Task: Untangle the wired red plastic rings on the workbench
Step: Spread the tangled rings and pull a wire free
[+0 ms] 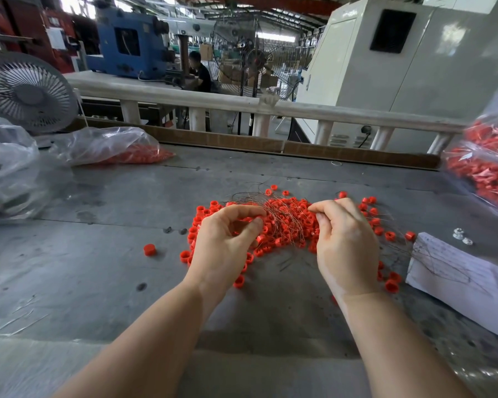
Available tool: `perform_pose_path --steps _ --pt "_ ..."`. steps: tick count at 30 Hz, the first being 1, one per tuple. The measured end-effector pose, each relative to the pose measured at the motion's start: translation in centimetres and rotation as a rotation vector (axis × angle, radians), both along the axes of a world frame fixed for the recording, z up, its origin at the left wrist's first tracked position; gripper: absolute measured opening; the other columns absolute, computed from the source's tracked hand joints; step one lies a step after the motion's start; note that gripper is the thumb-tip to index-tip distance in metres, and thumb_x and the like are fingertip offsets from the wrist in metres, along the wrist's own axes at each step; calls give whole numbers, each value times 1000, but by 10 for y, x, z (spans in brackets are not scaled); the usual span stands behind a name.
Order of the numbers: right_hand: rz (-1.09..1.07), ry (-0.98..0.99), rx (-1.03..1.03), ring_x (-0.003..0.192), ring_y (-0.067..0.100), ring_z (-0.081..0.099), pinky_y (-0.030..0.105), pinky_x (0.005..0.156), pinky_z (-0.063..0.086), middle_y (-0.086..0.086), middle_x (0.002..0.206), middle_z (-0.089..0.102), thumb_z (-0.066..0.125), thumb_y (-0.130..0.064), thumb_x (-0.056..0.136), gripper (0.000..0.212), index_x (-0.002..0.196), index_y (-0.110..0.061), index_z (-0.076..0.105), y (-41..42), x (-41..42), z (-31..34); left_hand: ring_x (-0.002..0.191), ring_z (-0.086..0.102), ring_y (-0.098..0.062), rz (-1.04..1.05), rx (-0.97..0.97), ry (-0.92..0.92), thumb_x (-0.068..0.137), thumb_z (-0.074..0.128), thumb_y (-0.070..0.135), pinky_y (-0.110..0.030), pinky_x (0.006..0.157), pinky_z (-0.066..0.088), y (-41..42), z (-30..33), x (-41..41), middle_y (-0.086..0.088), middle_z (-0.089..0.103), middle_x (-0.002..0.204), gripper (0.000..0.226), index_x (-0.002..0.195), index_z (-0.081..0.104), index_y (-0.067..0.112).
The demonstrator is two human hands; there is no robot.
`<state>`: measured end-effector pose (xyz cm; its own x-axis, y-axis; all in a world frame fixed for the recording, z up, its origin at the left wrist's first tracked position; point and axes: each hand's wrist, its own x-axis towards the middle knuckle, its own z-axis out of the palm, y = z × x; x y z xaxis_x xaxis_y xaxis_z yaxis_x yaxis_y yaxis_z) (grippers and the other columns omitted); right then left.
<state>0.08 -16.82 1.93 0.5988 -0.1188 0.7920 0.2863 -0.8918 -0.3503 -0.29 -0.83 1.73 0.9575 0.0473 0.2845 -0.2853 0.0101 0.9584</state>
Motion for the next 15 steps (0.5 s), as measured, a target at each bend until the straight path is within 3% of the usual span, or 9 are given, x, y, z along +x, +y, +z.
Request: perform_pose_path --steps 6,11,15 --pt "27 37 -8 77 29 61 28 61 43 9 83 64 61 4 85 14 87 -5 71 1 0 0 86 63 -5 63 210 -98 83 66 3 -23 80 51 -3 -1 2 10 65 100 33 75 66 34" --pt "82 57 4 79 30 61 34 66 49 9 84 65 61 6 84 15 87 -4 71 1 0 0 90 60 5 94 361 -113 83 68 6 -12 84 47 -4 -2 1 19 64 94 36 76 62 41" --pt "101 66 20 81 30 61 36 69 50 10 85 65 61 5 85 14 87 -4 71 1 -1 1 84 63 -5 90 373 -82 83 68 8 -20 82 49 -4 -4 2 12 68 91 31 79 63 39"
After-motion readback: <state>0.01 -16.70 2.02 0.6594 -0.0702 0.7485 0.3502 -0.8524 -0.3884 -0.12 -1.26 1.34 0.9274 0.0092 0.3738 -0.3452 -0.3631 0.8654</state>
